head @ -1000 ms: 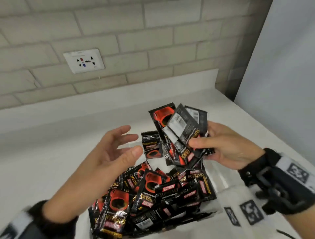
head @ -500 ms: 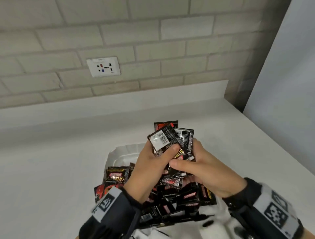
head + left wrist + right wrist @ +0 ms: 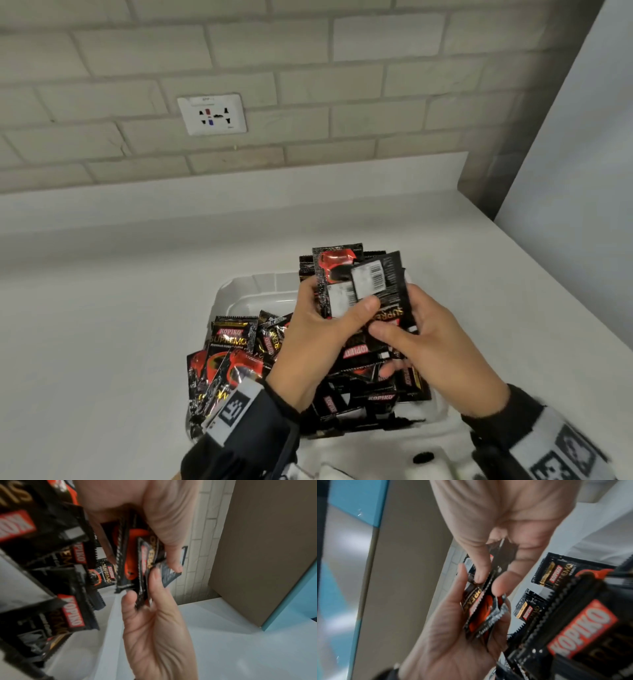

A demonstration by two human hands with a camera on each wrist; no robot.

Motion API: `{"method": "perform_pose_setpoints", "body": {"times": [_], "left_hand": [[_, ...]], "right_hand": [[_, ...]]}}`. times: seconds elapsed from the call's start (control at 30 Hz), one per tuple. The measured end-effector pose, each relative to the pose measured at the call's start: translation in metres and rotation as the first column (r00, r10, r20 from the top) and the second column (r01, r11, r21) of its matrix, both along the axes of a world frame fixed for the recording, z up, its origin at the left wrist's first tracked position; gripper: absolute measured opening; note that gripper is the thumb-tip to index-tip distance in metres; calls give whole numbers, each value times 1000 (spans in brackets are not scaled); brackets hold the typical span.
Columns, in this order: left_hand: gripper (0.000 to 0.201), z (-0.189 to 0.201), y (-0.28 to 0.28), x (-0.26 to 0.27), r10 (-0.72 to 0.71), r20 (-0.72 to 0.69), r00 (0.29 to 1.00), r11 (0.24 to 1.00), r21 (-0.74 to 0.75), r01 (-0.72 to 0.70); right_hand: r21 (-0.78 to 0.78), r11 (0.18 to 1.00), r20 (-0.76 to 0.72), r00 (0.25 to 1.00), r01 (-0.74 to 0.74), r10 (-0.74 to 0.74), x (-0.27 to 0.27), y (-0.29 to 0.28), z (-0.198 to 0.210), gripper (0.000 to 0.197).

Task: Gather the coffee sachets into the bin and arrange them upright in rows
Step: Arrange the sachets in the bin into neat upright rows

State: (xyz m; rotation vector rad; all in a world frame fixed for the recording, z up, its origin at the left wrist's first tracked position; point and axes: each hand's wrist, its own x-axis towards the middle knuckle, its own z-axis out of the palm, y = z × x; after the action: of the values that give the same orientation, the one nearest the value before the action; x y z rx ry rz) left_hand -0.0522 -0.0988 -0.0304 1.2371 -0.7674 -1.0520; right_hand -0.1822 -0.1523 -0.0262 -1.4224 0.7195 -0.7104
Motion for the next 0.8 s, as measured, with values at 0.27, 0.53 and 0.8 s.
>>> {"method": "perform_pose_setpoints", "body": {"times": [0.27,0.53,0.8], "left_hand": [[57,-5,11,10,5,-84,996,998,62,0],[70,2,10,19,80,-74,994,992,103,-72],[74,10,11,15,-2,-101,995,995,98,12]], "right_hand": [[171,982,83,994,-81,68,-7,-6,-4,42],[-435,813,191,922,388,-338,-30,-26,12,21],[-668,702,118,967,247,-227,-27,-26,13,63]]}}
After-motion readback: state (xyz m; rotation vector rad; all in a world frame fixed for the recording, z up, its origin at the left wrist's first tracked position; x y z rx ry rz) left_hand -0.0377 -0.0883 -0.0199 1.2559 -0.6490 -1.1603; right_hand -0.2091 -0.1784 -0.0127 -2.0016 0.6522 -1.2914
